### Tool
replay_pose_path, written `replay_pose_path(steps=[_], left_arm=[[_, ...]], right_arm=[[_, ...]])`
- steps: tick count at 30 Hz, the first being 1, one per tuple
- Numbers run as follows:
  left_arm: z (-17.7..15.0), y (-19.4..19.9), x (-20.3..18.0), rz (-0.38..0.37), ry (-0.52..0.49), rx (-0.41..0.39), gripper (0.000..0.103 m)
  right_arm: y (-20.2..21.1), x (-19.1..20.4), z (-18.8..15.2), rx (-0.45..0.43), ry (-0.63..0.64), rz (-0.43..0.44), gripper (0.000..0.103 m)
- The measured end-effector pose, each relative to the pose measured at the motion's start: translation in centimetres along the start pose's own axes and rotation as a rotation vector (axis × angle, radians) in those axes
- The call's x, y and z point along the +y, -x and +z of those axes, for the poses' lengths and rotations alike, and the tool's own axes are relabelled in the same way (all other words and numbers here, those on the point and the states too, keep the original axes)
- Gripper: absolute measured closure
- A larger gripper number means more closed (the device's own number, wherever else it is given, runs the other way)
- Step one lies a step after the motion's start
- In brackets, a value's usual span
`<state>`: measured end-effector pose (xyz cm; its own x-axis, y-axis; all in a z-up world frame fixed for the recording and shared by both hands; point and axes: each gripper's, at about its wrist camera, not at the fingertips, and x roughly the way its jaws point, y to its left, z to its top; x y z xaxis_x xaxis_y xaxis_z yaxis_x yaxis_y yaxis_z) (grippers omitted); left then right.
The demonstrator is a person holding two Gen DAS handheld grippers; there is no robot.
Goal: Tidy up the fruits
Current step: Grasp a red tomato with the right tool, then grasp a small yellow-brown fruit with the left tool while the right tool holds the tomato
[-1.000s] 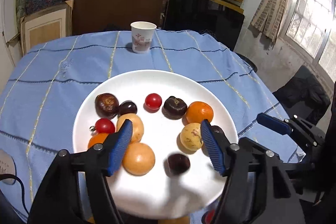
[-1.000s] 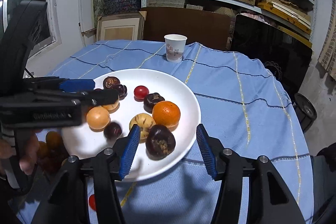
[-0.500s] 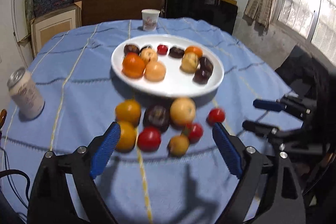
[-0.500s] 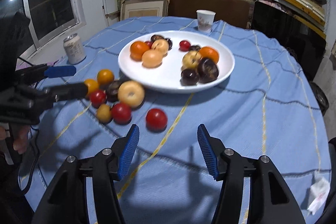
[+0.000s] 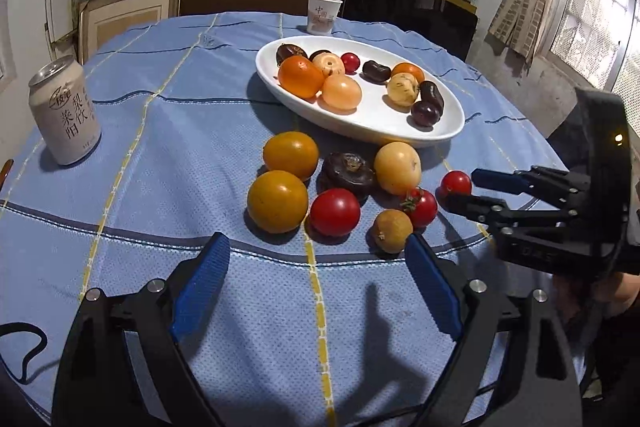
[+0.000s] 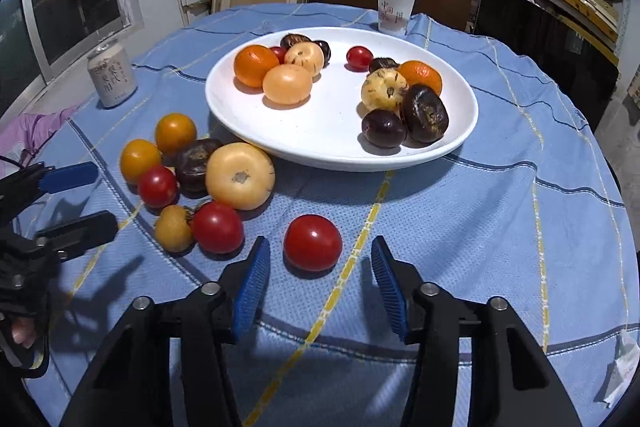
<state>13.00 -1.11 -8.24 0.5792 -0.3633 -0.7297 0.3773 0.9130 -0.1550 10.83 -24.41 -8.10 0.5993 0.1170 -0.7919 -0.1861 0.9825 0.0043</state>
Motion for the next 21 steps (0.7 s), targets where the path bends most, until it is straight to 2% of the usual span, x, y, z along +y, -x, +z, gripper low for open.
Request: replay_pose_path(steps=[3,5,12,16,20,21], left_arm=[[-0.1,-0.1,-0.3,0.003,-0.018,0.004,0.016],[-0.1,-0.3,-0.7,0.011,-0.040,0.008,0.016],[-0.1,-0.3,-1.1,0.015,-0.053,-0.007,0.016],[-0.4,-0.1,-2.2,-0.021,-0.102,-0.006,0.016],[-0.2,0.0,-4.4,0.001,-0.203,-0.045,0.025],[-0.1,-0.3,-4.8,0.004,-0.211,-0.038,0.033]], right_arm=[[-0.8,0.0,-0.2,0.008,-0.011,0.009,0.057],[-0.9,0.1,-0.3,-0.006,-0.011,0.021,0.073],[1.0,-1.2,-0.7,-0.107,-0.082,0.092,0.073],[2.4,-1.2,-1.3,-0.160,-0.078,0.082,0.073],[3.5,-1.2,-1.8,-0.194,-0.074,0.086,0.073],[3.7,-1.4,-1.9,-0.199,-0.078,0.085,0.073]])
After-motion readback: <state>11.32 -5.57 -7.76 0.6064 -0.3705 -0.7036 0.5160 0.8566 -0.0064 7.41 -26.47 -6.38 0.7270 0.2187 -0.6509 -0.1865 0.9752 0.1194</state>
